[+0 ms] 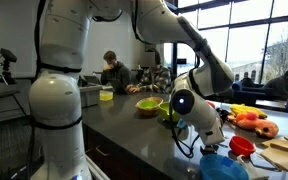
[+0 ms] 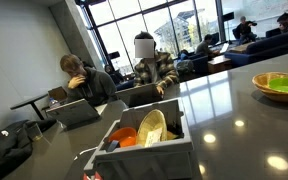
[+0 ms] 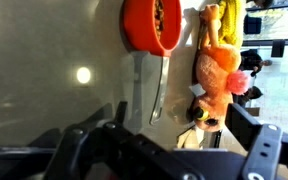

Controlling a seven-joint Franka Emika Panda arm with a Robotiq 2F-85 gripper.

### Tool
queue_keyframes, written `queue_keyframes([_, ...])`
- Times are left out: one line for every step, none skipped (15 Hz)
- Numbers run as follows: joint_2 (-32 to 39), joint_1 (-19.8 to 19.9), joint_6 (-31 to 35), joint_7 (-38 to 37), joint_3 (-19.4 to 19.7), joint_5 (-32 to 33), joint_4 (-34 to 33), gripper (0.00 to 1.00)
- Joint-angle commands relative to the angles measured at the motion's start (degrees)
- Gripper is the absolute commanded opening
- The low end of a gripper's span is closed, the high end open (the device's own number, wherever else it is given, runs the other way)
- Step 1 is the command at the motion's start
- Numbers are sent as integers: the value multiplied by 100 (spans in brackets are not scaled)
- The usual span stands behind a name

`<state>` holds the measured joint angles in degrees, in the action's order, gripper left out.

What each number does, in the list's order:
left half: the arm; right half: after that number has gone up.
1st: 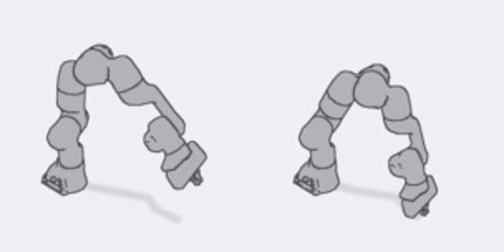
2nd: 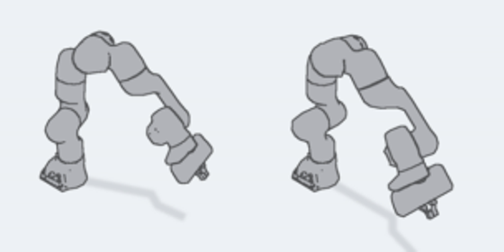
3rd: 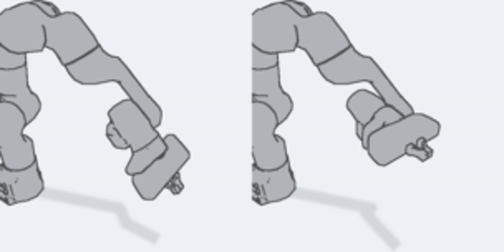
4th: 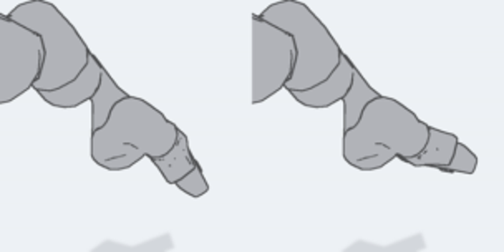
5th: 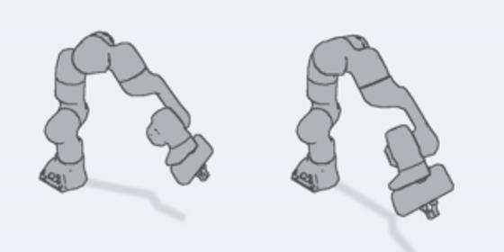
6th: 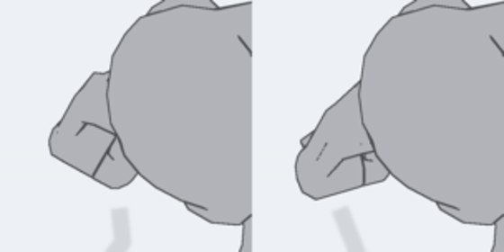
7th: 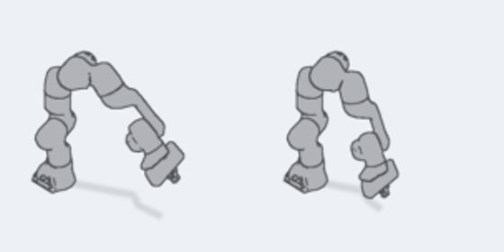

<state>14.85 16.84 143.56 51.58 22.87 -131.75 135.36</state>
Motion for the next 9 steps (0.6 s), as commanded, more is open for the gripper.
queue_keyframes([74, -14, -84, -166, 66, 2, -77, 100])
queue_keyframes([35, -25, -91, -133, 73, -38, -55, 100])
queue_keyframes([-5, -36, -116, -109, 70, -63, -25, 100])
queue_keyframes([-18, -35, -157, -121, 64, -60, -7, 100])
queue_keyframes([-29, -26, -235, -135, 59, -74, 14, 100])
queue_keyframes([-48, -9, -381, -123, 58, -154, 50, 100])
queue_keyframes([-64, 21, -585, -188, 47, -224, 91, 100])
queue_keyframes([-71, 55, -836, -279, 35, -339, 141, 100])
queue_keyframes([-66, 88, -1106, -399, 23, -501, 193, 100])
